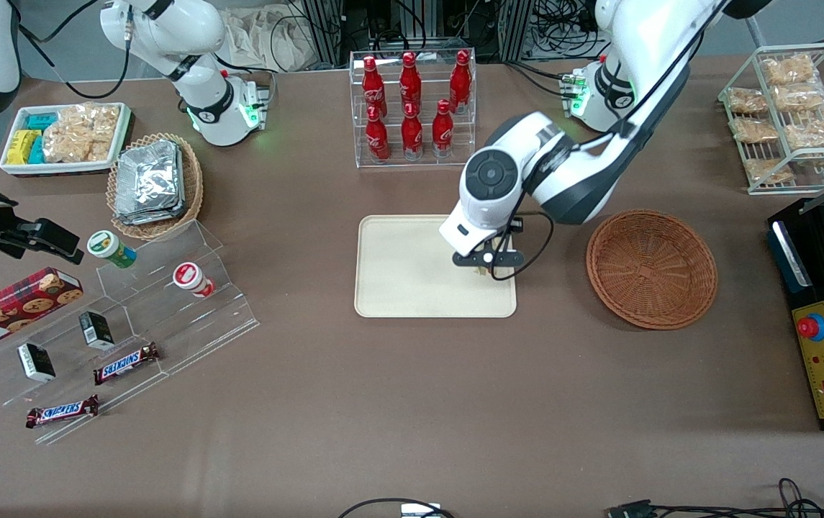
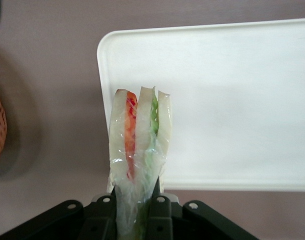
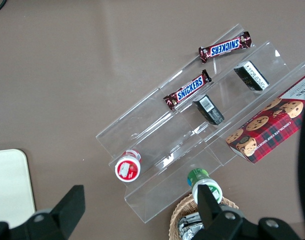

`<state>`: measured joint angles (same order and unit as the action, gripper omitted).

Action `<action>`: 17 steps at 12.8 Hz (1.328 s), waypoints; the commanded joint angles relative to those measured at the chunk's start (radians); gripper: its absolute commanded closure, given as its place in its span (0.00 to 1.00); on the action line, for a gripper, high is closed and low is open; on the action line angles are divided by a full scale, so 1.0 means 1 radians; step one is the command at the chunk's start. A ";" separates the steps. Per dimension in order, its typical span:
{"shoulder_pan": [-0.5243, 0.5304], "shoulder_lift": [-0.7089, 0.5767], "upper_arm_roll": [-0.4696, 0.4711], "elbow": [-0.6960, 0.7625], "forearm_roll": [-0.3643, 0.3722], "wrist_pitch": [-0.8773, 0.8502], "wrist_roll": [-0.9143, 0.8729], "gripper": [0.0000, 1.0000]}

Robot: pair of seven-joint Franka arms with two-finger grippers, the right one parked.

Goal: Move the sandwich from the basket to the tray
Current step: 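Carry the sandwich over to the cream tray with the left gripper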

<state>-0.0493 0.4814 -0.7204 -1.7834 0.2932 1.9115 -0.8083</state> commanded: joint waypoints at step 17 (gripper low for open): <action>0.005 0.190 0.015 -0.008 0.178 0.184 -0.239 0.00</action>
<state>-0.0458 0.6632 -0.6991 -1.8011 0.4660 2.0913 -1.0220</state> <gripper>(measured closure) 0.317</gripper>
